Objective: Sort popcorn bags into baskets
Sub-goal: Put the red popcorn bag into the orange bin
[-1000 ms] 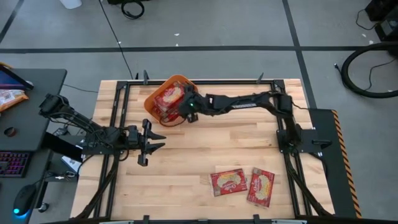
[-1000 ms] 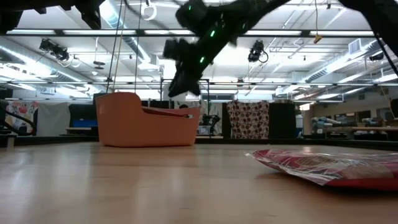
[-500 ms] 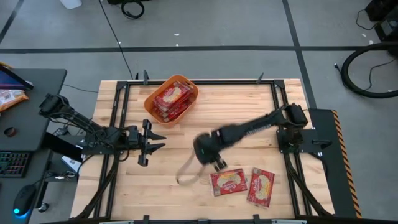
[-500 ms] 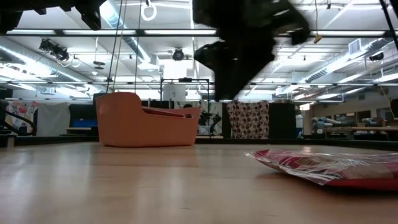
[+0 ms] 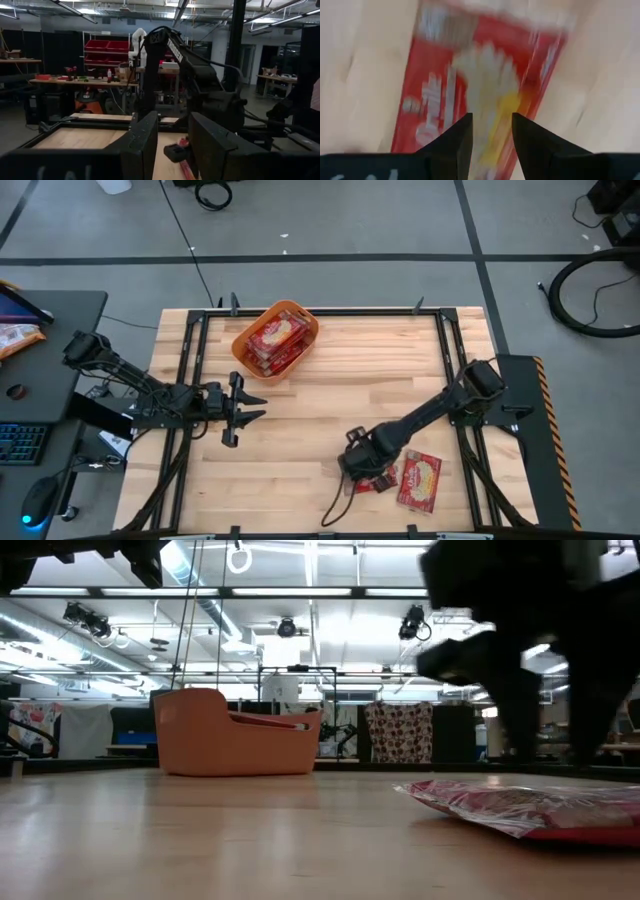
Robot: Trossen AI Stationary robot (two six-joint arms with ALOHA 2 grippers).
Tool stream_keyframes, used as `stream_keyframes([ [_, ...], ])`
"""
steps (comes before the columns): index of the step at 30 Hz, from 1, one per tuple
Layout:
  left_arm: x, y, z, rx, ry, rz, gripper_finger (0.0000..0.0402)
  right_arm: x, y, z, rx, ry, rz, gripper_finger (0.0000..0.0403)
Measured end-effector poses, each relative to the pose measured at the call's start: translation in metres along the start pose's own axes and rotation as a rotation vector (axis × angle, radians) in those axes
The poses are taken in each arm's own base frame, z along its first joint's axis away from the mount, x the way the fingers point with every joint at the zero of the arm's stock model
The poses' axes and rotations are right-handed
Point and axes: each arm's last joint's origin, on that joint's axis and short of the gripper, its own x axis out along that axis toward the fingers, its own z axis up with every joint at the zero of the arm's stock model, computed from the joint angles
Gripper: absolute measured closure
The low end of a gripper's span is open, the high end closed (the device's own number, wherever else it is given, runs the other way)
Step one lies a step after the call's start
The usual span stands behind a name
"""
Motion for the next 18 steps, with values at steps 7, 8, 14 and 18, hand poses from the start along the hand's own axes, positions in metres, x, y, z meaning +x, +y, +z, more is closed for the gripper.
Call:
stream_keyframes([
  [7, 0.000, 0.000, -0.001, 0.003, 0.006, 0.000, 0.0285, -0.009, 0.013, -0.017, 0.136, 0.136, -0.013, 0.0270],
  [8, 0.000, 0.000, -0.001, 0.002, 0.005, 0.000, 0.0285, -0.009, 0.015, -0.017, 0.140, 0.139, -0.014, 0.0270],
  [14, 0.000, 0.000, -0.001, 0.003, 0.006, 0.000, 0.0285, 0.003, 0.027, -0.021, 0.106, 0.092, -0.013, 0.0270],
  [18, 0.000, 0.000, 0.000, 0.001, 0.003, 0.000, 0.0285, 0.015, 0.024, -0.032, 0.103, 0.120, -0.074, 0.0271],
])
